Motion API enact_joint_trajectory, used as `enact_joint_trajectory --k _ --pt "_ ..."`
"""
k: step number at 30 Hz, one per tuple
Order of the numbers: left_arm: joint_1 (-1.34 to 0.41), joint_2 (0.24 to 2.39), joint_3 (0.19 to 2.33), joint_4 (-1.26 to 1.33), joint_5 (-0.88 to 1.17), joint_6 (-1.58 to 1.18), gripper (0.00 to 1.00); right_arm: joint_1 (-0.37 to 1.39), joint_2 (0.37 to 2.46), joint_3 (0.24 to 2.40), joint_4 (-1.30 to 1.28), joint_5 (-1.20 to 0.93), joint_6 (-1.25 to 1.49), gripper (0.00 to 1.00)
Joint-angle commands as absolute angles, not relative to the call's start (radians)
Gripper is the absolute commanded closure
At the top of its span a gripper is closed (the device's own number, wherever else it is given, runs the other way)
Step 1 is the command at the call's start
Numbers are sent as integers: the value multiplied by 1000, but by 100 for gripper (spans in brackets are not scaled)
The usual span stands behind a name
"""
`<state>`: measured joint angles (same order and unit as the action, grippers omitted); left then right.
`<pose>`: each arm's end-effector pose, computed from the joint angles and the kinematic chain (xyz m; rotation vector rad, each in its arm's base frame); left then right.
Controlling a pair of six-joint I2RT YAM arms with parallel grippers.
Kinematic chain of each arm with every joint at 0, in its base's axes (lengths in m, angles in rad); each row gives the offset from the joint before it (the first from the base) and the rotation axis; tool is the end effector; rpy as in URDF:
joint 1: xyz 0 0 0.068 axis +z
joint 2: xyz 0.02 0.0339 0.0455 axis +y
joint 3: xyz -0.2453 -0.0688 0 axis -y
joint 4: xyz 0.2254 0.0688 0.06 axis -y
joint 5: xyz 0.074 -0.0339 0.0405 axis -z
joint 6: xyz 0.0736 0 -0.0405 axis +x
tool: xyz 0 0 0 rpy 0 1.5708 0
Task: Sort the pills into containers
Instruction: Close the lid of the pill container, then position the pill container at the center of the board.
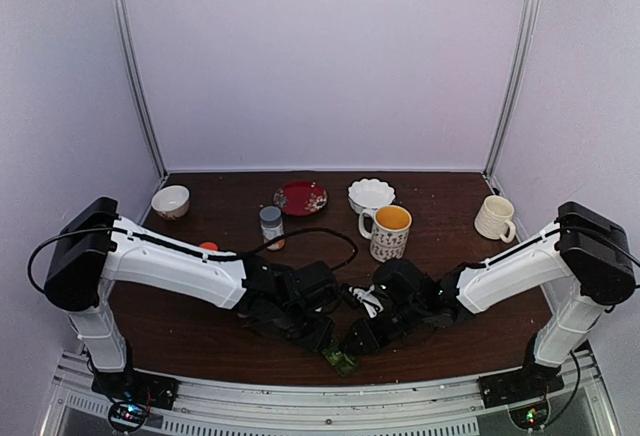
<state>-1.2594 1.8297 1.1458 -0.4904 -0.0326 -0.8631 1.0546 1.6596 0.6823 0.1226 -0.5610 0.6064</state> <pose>0.1103 -0.3347 0.1186 0.5579 2.8265 -0.4823 0.1175 0.2864 0.1017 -0.9050 2.6295 1.3010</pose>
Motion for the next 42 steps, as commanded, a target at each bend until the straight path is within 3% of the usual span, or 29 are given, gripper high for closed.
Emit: enact_joint_trajectory --k 1,17,29,32,35,36,37,38,42 --pt "-1289 1897 1160 -530 -35 -840 51 1080 1705 681 43 -528 552 79" --pt "-1296 1818 1258 -552 -196 -809 48 1080 1662 702 38 -480 555 79" --pt "-1296 1668 1165 -493 -284 -815 46 1072 1379 681 -58 -364 473 66" --pt "-1288 1643 1156 -509 -336 -809 44 1108 1350 710 -161 -283 457 58" --pt "-1265 1612 1148 -533 -388 -795 41 1143 1289 732 -243 -133 448 41" --pt "-1256 1596 1137 -530 -397 -785 39 1143 1259 727 -240 -102 455 30" --pt "-1250 1580 1127 -526 -407 -776 37 1143 1232 724 -238 -63 468 8" --pt "-1246 1561 1116 -524 -420 -768 34 1143 1204 722 -262 -18 505 1" --pt "-1242 1479 1062 -522 -485 -749 11 1126 1090 600 -114 -10 576 0"
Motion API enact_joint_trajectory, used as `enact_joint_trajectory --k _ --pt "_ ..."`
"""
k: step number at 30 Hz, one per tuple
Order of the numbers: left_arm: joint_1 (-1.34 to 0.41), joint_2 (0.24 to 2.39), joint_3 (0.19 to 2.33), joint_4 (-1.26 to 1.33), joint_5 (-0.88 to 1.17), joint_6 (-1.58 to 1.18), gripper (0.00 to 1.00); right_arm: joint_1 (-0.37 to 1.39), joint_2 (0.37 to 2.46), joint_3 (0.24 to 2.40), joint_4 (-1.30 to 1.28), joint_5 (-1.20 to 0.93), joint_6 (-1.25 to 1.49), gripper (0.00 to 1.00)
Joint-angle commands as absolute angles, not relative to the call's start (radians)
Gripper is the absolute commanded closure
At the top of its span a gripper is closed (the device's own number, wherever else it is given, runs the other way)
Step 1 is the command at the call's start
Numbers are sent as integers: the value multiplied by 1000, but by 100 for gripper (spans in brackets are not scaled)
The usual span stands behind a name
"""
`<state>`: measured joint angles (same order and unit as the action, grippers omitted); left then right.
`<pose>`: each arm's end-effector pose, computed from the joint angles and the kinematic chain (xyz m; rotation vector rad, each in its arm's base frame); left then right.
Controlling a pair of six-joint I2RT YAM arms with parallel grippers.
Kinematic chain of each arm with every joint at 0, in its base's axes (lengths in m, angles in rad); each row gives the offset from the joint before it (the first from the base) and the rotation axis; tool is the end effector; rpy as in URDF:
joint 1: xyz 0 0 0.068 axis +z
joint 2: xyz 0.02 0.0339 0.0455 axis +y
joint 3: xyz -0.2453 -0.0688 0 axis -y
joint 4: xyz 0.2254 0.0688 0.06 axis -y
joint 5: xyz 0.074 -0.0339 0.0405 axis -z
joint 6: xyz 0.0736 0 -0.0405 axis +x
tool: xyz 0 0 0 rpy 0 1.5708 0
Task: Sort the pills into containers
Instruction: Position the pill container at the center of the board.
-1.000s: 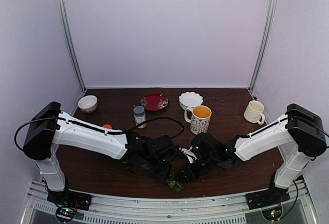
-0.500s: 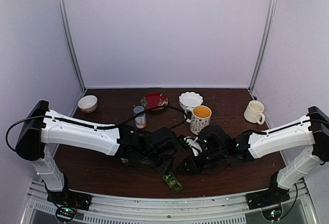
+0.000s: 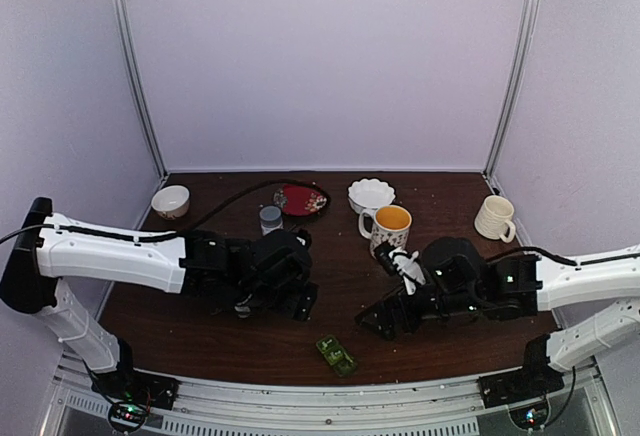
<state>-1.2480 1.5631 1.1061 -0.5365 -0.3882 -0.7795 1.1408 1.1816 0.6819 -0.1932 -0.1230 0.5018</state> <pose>0.1293 -0.2988 0.1941 0.4368 2.4569 -0.3690 0.1029 0.2461 0.1912 -0.8409 2.3152 0.9495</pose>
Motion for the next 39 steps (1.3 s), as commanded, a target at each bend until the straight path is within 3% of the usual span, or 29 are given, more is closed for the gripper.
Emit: enact_joint_trajectory --k 1,5,9,14,22,26,29,33,39 --pt "-1242 1460 1052 -534 -505 -757 4 1129 1087 606 -133 6 578 0" --pt "-1225 1372 1000 -584 -557 -802 2 1210 1152 742 -303 100 553 2" --pt "-1167 1303 962 -668 -550 -821 2 1256 1250 843 -382 78 577 14" --pt "-1103 1198 903 -730 -548 -818 2 1314 1395 926 -441 68 593 21" --pt "-1092 1065 809 -730 -543 -855 2 1382 1546 981 -517 68 636 25" --pt "-1092 1023 771 -739 -556 -871 2 1387 1592 995 -531 91 650 33" --pt "-1092 999 774 -764 -568 -873 2 1387 1621 1012 -529 104 644 43" --pt "-1092 979 777 -781 -566 -875 3 1388 1654 1041 -534 117 641 67" --pt "-1092 946 744 -781 -554 -899 2 1388 1650 1049 -533 148 644 93"
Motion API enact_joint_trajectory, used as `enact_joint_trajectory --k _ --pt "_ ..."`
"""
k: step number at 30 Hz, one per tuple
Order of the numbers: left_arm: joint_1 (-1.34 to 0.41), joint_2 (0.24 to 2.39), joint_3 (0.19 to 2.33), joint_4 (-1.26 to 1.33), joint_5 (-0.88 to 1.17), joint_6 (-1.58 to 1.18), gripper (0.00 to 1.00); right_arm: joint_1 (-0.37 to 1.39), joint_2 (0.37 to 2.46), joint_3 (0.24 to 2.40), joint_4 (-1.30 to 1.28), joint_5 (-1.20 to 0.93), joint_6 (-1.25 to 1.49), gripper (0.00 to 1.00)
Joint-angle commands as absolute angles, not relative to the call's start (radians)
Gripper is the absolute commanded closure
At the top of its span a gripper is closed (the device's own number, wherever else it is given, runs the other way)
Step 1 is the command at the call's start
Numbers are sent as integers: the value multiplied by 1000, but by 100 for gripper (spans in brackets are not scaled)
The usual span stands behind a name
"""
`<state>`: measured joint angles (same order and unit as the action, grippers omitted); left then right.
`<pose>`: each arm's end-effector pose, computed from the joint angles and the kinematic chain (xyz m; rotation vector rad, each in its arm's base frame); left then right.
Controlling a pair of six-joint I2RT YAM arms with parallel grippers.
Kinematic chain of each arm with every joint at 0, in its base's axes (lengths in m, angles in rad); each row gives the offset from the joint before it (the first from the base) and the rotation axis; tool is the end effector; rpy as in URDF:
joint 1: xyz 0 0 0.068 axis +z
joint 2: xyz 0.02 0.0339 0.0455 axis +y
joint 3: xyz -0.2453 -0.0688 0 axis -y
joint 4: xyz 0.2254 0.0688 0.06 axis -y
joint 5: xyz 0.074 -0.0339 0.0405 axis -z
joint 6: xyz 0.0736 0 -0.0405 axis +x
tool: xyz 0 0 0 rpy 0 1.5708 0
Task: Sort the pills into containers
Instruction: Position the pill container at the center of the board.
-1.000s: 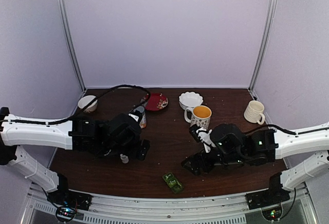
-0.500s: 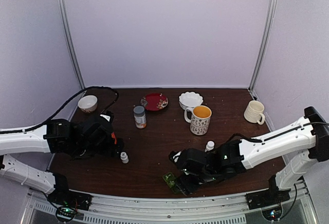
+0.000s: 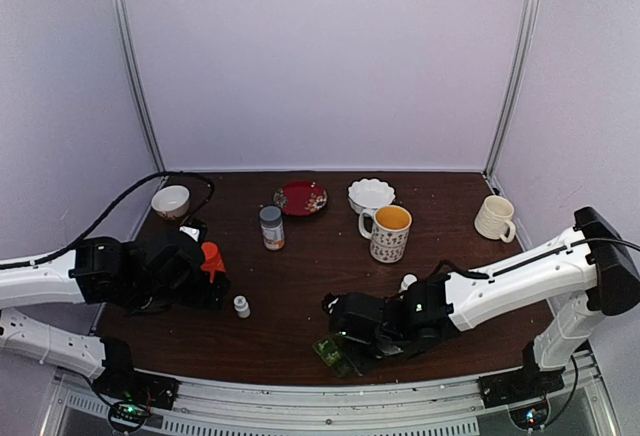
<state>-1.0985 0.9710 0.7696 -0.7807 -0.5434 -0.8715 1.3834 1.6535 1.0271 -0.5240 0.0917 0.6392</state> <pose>0.1205 -0.1523 0.2157 0.0695 2.3743 -0.2333 0.0659 0.3113 0.1400 -0.9956 2.6267 0.4395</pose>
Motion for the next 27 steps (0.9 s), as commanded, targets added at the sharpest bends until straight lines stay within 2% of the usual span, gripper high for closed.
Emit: enact_joint_trajectory --k 1,2,11,21,22,27 --pt "-1092 943 739 -781 -555 -901 3 1387 1647 1050 -534 157 643 96" --pt "-1092 939 737 -782 -556 -901 2 1388 1643 1052 -535 170 641 100" --pt "-1090 921 780 -877 -620 -896 2 1340 1612 1057 -531 273 606 100" --pt "-967 862 755 -848 -545 -841 2 1168 1650 1095 -427 156 482 100" --pt "-946 854 753 -844 -532 -829 3 1153 1658 1101 -422 140 469 99" --pt "-812 823 746 -778 -395 -756 2 1094 1677 1117 -403 92 424 80"
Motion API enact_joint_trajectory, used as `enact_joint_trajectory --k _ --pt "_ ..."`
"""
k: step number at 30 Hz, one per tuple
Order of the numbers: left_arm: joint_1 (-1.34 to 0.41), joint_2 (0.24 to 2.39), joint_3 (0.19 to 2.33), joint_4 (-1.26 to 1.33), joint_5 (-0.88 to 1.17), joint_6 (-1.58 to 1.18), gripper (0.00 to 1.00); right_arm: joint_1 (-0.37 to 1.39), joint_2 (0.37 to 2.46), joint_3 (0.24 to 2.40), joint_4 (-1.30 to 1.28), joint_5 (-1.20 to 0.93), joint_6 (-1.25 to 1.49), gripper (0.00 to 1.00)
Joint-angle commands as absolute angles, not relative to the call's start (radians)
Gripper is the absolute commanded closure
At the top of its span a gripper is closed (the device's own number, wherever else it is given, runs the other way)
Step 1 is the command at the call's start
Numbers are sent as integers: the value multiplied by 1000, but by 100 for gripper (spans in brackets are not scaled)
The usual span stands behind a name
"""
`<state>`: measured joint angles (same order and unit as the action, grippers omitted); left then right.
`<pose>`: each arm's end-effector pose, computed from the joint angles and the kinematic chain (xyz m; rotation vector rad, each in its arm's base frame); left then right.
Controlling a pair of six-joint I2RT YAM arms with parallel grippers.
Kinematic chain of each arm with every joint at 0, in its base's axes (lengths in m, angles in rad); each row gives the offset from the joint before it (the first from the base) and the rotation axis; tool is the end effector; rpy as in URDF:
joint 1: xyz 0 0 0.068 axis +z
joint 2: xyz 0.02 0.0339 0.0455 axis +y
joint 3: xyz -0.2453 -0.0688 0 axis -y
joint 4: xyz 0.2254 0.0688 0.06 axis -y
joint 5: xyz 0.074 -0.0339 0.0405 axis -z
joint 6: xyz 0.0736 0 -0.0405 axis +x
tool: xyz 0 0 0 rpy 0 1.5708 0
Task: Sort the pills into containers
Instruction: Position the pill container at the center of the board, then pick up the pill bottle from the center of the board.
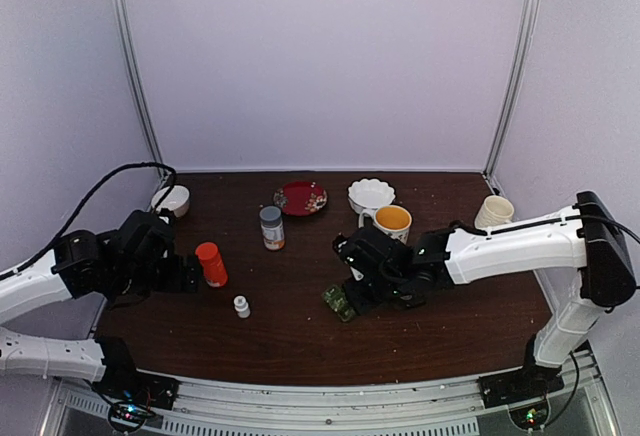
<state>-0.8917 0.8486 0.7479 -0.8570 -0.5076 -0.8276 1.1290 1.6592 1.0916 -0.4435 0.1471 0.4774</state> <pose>0.1332 -0.1080 0.2215 -0.1183 2.3704 -0.1668 0.1559 0.3045 0.1629 -0.7861 2.5003 0.4078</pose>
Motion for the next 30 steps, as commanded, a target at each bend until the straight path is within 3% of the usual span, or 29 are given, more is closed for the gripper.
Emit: enact_joint_trajectory --k 1,3,11,23,30 --pt "-788 823 750 -767 -380 -744 2 1085 1678 1117 -400 85 418 74" --pt "-763 836 773 -758 -366 -722 2 1070 1670 1115 -398 78 403 63" --pt "-707 996 884 -750 -342 -640 2 1031 1621 1119 -396 96 327 46" --pt "-695 1334 1142 -824 -419 -500 5 987 1523 1085 -309 165 188 45" --pt "-674 1381 1098 -824 -411 -540 2 974 1513 974 -60 165 146 45"
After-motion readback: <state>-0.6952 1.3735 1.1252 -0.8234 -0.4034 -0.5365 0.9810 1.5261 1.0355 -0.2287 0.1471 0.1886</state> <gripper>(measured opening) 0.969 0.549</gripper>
